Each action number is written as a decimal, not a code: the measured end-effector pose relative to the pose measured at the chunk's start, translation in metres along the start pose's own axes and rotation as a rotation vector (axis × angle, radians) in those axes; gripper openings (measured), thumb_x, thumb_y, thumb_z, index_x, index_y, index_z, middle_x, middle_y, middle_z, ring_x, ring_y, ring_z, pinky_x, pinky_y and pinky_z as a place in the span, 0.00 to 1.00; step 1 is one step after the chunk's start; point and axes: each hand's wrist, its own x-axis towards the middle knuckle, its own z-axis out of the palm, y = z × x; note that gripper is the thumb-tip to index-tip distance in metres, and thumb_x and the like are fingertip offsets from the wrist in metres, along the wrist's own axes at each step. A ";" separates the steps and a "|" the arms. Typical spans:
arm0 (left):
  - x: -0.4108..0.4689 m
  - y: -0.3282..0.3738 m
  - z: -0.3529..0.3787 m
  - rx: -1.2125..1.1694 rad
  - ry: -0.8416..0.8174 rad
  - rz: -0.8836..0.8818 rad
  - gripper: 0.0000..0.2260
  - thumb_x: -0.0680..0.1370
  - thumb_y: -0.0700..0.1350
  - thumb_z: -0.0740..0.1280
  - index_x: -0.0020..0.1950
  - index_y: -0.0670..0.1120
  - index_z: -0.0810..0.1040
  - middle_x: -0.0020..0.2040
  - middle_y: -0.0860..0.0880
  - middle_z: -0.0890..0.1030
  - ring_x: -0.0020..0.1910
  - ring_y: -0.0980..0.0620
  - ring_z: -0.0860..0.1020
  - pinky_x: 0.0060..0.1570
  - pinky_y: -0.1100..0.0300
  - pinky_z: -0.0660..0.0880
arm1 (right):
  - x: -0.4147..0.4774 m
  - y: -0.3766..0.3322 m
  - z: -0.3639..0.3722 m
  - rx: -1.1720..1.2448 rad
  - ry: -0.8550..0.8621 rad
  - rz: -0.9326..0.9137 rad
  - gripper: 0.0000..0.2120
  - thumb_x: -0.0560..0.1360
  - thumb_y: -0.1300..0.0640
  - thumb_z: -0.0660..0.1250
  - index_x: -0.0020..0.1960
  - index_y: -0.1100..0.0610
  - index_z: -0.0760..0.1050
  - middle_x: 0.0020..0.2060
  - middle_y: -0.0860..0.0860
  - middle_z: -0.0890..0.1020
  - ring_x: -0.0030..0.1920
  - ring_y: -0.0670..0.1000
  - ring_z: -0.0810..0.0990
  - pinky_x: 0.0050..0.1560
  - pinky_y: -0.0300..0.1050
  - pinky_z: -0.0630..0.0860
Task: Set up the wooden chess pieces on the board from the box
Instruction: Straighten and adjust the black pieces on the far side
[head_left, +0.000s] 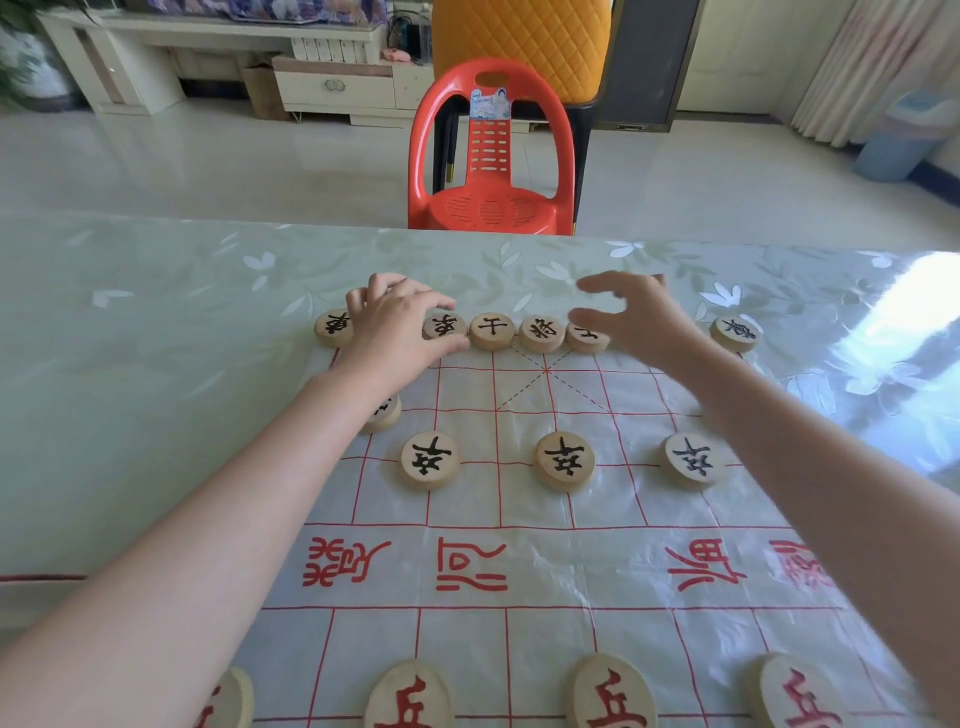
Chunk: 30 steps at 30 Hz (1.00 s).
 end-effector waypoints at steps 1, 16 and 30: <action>0.001 0.006 0.000 -0.011 -0.004 0.005 0.21 0.71 0.59 0.68 0.61 0.54 0.76 0.63 0.54 0.74 0.66 0.50 0.61 0.53 0.56 0.54 | 0.000 0.009 -0.008 0.011 0.000 0.027 0.22 0.71 0.50 0.70 0.64 0.50 0.73 0.61 0.51 0.75 0.67 0.55 0.63 0.62 0.48 0.64; 0.024 0.077 0.030 0.014 -0.201 0.116 0.20 0.77 0.43 0.62 0.68 0.57 0.70 0.68 0.48 0.71 0.71 0.53 0.58 0.61 0.53 0.53 | -0.003 0.013 -0.003 -0.251 -0.103 -0.090 0.23 0.73 0.47 0.67 0.66 0.51 0.72 0.63 0.51 0.74 0.66 0.54 0.61 0.62 0.47 0.56; 0.020 0.083 0.033 0.216 -0.018 0.199 0.29 0.67 0.70 0.62 0.58 0.52 0.78 0.51 0.49 0.79 0.59 0.47 0.64 0.60 0.50 0.54 | -0.013 0.023 -0.005 -0.428 -0.089 -0.264 0.18 0.75 0.53 0.64 0.65 0.52 0.72 0.57 0.50 0.76 0.59 0.54 0.62 0.47 0.42 0.50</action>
